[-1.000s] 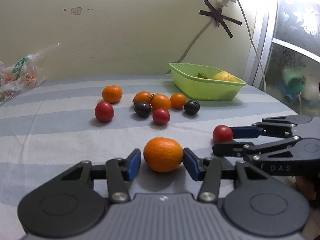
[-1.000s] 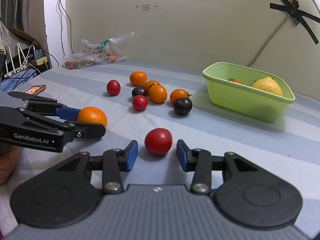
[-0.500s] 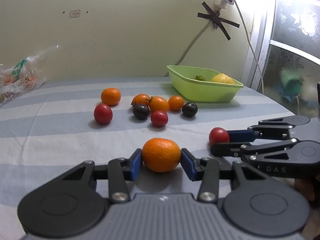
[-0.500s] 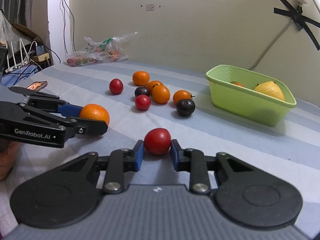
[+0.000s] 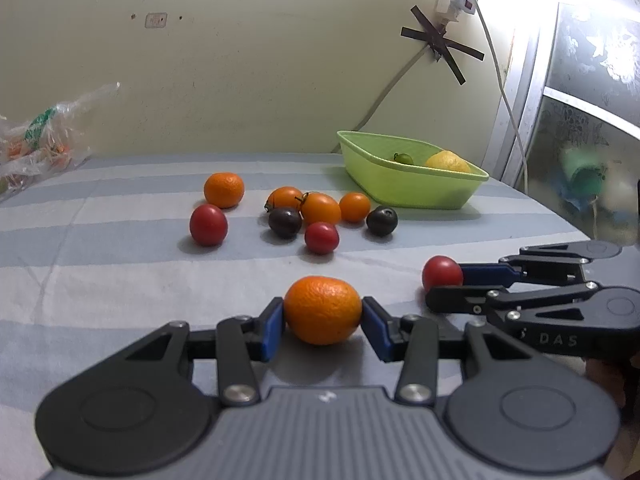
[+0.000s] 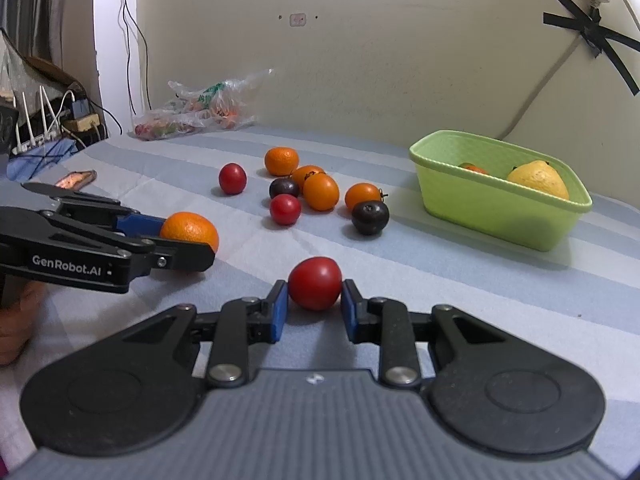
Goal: Organize fruits
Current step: 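Lower the orange and red tomato into the basket and open both grippers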
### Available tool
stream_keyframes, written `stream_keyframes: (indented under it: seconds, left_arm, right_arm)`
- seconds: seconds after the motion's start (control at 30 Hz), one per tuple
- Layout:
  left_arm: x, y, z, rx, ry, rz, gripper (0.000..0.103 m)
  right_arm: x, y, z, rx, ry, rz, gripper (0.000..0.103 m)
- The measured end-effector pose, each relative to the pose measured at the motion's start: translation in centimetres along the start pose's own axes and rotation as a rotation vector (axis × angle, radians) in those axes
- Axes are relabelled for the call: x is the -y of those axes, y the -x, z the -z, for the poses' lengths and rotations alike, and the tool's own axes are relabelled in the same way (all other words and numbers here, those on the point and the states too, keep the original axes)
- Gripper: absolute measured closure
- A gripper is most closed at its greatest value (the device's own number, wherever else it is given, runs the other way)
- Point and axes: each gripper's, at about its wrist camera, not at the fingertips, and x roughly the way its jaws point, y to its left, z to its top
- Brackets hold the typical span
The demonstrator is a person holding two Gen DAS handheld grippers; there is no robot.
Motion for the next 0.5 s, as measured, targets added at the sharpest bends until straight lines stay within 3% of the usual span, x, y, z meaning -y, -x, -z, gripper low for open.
stream_keyframes:
  seconds: [0.23, 0.5]
  left_arm:
    - [0.5, -0.8, -3.2, 0.022, 0.009, 0.08, 0.062]
    - [3.1, -5.6, -11.3, 0.038, -0.04, 0.152, 0.062]
  right_arm:
    - [2.1, 0.7, -0.2, 0.062, -0.122, -0.032, 0.072]
    - [5.6, 0.7, -3.8, 0.191, -0.09, 0.087, 0.072]
